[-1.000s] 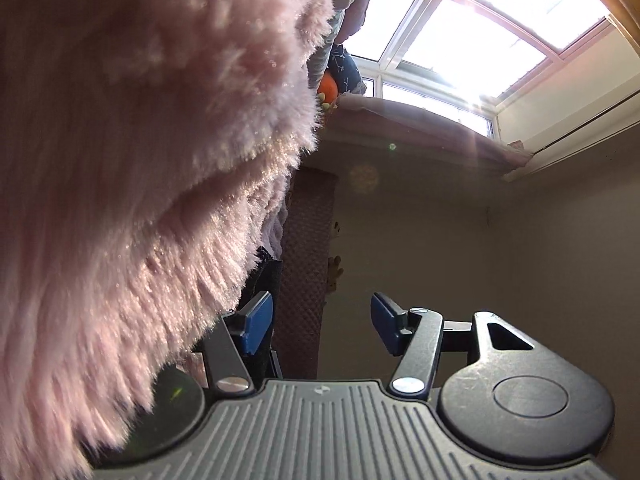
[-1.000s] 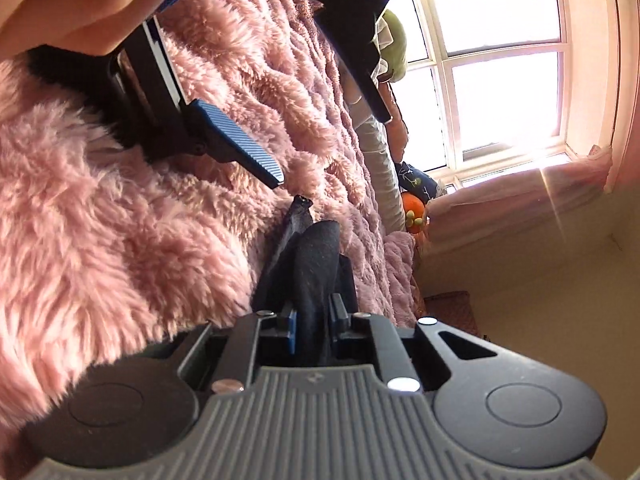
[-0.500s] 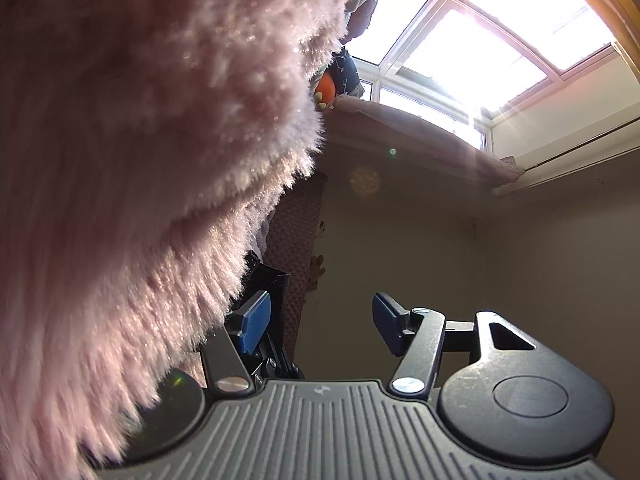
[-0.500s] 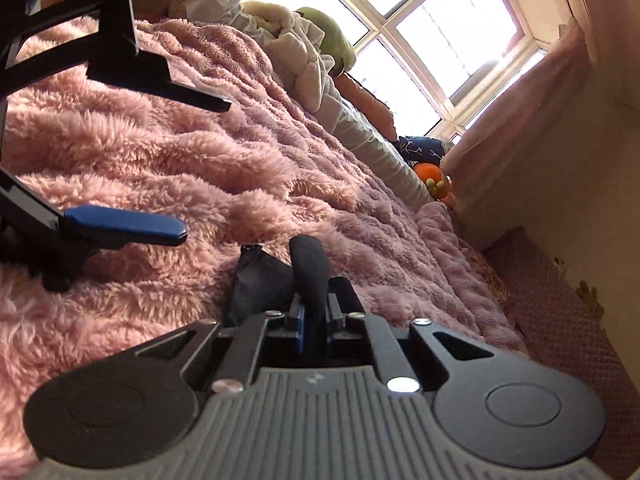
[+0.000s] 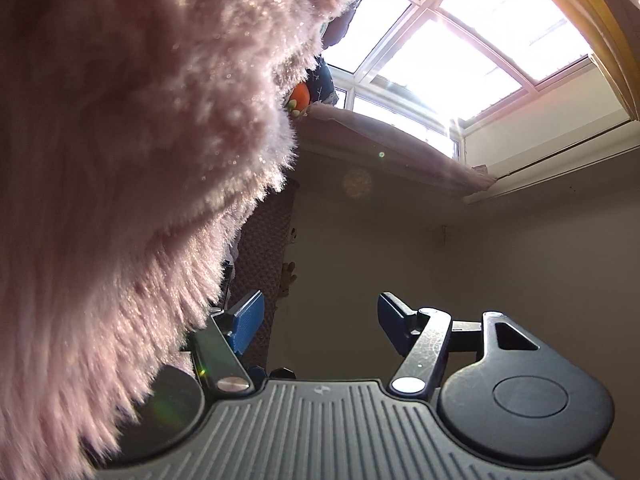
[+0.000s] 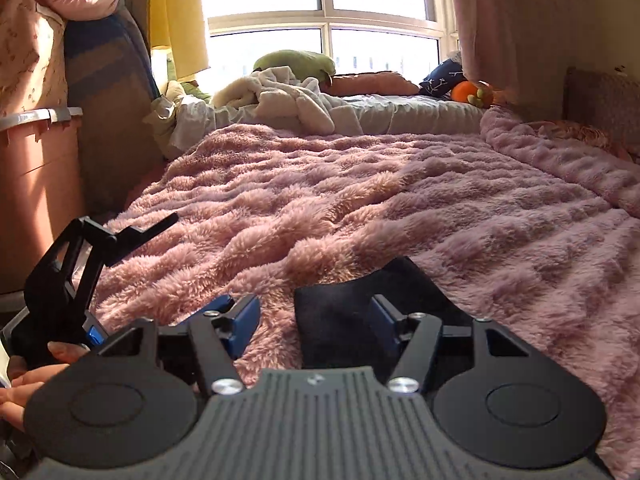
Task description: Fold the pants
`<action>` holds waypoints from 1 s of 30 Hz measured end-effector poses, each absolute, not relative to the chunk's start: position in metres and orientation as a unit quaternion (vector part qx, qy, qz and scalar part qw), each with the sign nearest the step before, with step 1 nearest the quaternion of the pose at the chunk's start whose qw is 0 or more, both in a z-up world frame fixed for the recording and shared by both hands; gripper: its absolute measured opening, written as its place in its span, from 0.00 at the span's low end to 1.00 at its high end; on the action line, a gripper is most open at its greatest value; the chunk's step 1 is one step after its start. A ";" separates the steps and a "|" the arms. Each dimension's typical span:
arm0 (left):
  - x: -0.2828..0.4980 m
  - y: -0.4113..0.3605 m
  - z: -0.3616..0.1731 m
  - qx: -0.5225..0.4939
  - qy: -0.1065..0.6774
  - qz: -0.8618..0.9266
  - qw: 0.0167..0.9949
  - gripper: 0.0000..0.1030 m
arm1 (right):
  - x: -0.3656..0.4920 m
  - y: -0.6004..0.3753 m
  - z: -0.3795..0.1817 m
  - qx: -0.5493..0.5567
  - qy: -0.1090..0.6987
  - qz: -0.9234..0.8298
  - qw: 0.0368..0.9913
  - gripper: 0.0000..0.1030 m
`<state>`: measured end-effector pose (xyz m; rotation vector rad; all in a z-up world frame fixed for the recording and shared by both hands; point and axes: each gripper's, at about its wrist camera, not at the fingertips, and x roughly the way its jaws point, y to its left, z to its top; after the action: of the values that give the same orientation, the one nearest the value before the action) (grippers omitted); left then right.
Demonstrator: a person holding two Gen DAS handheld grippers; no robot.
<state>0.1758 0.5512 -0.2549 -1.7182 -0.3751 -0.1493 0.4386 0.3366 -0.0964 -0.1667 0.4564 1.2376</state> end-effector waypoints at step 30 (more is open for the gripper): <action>0.181 0.551 -0.234 -0.715 -0.131 -0.030 0.686 0.73 | 0.518 0.211 -0.116 -0.131 0.289 0.514 0.797 0.00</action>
<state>0.1815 0.5513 -0.2337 -1.6027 -0.2942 -0.0670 0.5181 0.2113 -0.1164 -0.2814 0.6202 1.1032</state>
